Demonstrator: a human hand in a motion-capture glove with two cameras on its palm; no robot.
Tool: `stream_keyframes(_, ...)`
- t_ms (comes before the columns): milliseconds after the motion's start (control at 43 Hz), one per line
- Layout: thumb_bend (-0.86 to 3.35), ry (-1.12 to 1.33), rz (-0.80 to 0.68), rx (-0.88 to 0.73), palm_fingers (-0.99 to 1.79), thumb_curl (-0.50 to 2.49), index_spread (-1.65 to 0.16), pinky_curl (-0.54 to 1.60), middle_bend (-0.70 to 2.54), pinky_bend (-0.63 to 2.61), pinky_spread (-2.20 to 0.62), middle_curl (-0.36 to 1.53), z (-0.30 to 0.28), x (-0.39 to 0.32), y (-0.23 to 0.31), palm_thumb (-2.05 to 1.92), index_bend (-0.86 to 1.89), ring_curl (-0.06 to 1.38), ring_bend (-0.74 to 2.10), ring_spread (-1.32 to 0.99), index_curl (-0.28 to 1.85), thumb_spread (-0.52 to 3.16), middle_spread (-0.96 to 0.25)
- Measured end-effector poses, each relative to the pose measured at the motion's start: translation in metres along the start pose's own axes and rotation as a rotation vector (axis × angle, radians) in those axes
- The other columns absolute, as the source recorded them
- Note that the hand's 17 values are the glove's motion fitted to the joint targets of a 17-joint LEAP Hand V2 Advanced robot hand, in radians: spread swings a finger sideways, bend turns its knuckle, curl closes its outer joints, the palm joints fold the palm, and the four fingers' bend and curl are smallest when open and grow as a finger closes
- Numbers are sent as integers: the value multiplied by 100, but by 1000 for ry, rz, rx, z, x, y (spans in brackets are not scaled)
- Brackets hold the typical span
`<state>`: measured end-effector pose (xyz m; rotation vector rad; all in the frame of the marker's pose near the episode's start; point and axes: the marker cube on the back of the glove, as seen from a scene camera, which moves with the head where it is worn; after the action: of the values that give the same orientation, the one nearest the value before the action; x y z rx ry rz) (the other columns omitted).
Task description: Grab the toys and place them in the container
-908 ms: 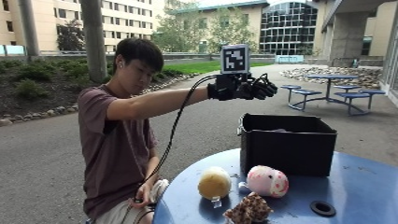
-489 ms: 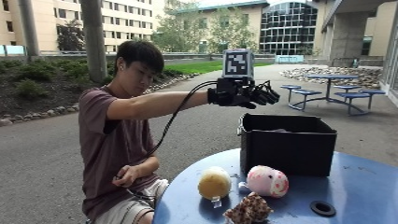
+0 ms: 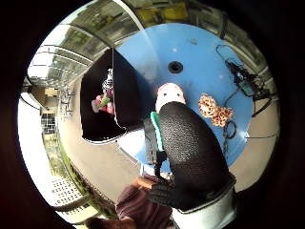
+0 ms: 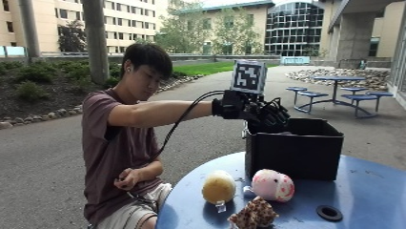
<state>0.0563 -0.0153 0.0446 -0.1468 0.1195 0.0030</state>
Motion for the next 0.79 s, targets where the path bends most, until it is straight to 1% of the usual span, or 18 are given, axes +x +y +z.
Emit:
stream_keyframes(93, -4, -25, 6, -39, -15, 13, -22, 31, 18, 73, -4, 24, 16, 11, -8, -7, 7, 21, 44, -11, 14, 138, -10)
stream_keyframes(186, -4, -44, 45, -72, -19, 14, -22, 31, 17, 75, -4, 25, 34, 27, -17, -5, 5, 22, 44, -11, 13, 135, -8)
stream_keyframes(326, -3, -62, 82, -129, -22, 17, -21, 33, 17, 79, -3, 26, 74, 50, -28, -4, 2, 23, 45, -10, 11, 131, -5)
stream_keyframes(442, -3, -52, 88, -214, -23, 19, -21, 34, 16, 81, -3, 27, 122, 62, -34, -3, 3, 24, 46, -8, 10, 127, -3)
stream_keyframes(652, 0, -42, 44, -348, -24, 24, -19, 35, 15, 84, -2, 27, 223, 64, -36, 4, 2, 26, 48, -6, 9, 126, 1)
stream_keyframes(721, 6, -90, 25, -374, -17, 27, -17, 36, 15, 85, -2, 27, 248, 64, -37, 15, 1, 28, 57, -7, 8, 129, 2)
stream_keyframes(745, 11, -112, 20, -373, -5, 29, -17, 35, 20, 84, -3, 28, 255, 65, -37, 23, 0, 31, 67, -10, 7, 133, 1)
stream_keyframes(768, 13, -137, 17, -362, -2, 30, -16, 35, 23, 84, -4, 30, 261, 65, -37, 27, 2, 31, 70, -11, 7, 134, 1)
stream_keyframes(791, 17, -163, 17, -340, 16, 32, -16, 34, 31, 81, -7, 32, 267, 65, -38, 34, 5, 34, 79, -16, 7, 138, -1)
